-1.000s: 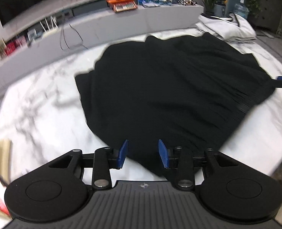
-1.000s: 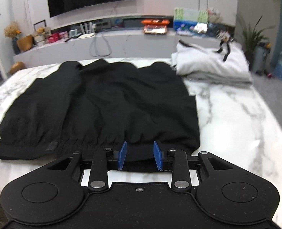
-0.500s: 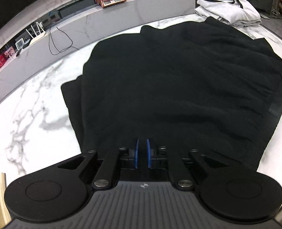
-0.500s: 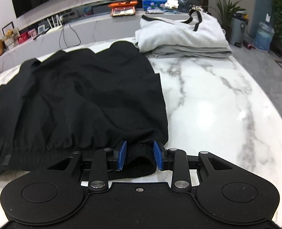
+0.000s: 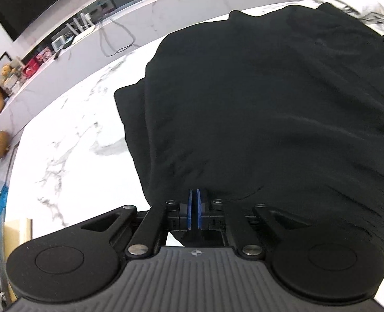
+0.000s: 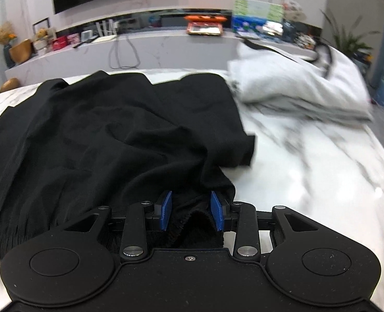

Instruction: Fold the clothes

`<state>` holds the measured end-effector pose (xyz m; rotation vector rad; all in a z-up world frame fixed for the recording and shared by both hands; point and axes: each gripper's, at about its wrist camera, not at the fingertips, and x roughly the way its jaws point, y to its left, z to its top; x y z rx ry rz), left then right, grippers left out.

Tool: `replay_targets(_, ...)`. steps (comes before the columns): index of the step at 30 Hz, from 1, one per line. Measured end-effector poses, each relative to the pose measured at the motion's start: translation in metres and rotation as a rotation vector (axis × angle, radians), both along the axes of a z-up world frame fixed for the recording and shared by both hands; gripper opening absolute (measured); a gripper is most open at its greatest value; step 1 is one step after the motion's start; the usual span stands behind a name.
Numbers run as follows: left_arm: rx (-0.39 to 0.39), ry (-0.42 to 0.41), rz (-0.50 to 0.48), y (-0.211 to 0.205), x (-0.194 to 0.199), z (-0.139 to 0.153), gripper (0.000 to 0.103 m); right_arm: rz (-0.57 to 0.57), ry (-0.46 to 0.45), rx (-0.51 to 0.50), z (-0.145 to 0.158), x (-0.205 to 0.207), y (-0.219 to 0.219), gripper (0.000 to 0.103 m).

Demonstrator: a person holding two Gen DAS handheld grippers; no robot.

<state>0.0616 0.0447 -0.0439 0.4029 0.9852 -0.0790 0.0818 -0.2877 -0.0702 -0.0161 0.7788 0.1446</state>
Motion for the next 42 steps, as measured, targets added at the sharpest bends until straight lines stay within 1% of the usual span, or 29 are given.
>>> replay_targets(4, 0.015, -0.001, 0.055, 0.011, 0.006, 0.002, 0.003, 0.049, -0.010, -0.002, -0.001, 0.045, 0.022, 0.033)
replay_targets(8, 0.052, 0.008, 0.097, 0.019, 0.010, 0.004, 0.003, 0.109, -0.017, 0.004, -0.002, 0.090, 0.046, 0.033)
replay_targets(10, 0.052, 0.021, 0.101, 0.018, 0.009, 0.007, 0.000, 0.136, -0.018, 0.005, -0.003, 0.111, 0.057, 0.033)
replay_targets(12, 0.051, 0.040, 0.099, 0.017, 0.006, 0.009, 0.000, 0.151, -0.009, 0.003, -0.002, 0.128, 0.063, 0.032)
replay_targets(16, 0.071, 0.087, 0.018, 0.000, -0.011, 0.011, 0.000, 0.131, 0.022, -0.012, 0.001, 0.150, 0.058, 0.029)
replay_targets(19, 0.036, 0.120, -0.038, -0.014, -0.025, 0.014, 0.000, 0.099, 0.010, -0.030, 0.005, 0.146, 0.041, 0.029)
replay_targets(24, -0.032, 0.166, -0.119, -0.043, -0.046, 0.019, 0.000, 0.039, -0.034, -0.024, 0.026, 0.112, 0.002, 0.030)
replay_targets(28, -0.091, 0.180, -0.170, -0.070, -0.068, 0.023, 0.000, 0.038, -0.009, -0.005, 0.040, 0.072, -0.011, 0.030)
replay_targets(31, -0.135, 0.173, -0.207, -0.091, -0.084, 0.025, 0.000, 0.087, 0.013, 0.035, 0.050, 0.018, -0.002, 0.030)
replay_targets(32, -0.147, 0.173, -0.213, -0.095, -0.086, 0.025, 0.000, 0.099, 0.017, 0.041, 0.051, 0.007, 0.004, 0.030)
replay_targets(33, -0.183, 0.173, -0.220, -0.104, -0.091, 0.026, 0.000, 0.116, 0.024, 0.049, 0.051, -0.008, 0.011, 0.030)
replay_targets(35, -0.229, 0.173, -0.224, -0.110, -0.094, 0.027, 0.000, 0.149, 0.047, 0.078, 0.050, -0.042, 0.023, 0.030)
replay_targets(36, -0.270, 0.172, -0.226, -0.118, -0.100, 0.028, 0.000, 0.158, 0.059, 0.093, 0.049, -0.055, 0.026, 0.030)
replay_targets(39, -0.319, 0.167, -0.251, -0.128, -0.102, 0.025, 0.000, 0.164, 0.095, 0.153, 0.042, -0.101, 0.034, 0.030)
replay_targets(40, -0.324, 0.166, -0.254, -0.124, -0.101, 0.023, 0.000, 0.161, 0.103, 0.166, 0.040, -0.112, 0.035, 0.030)
replay_targets(41, -0.342, 0.160, -0.262, -0.131, -0.106, 0.022, 0.000, 0.156, 0.114, 0.185, 0.038, -0.127, 0.038, 0.030)
replay_targets(42, -0.360, 0.155, -0.271, -0.138, -0.111, 0.021, 0.000, 0.148, 0.114, 0.192, 0.039, -0.131, 0.043, 0.030)
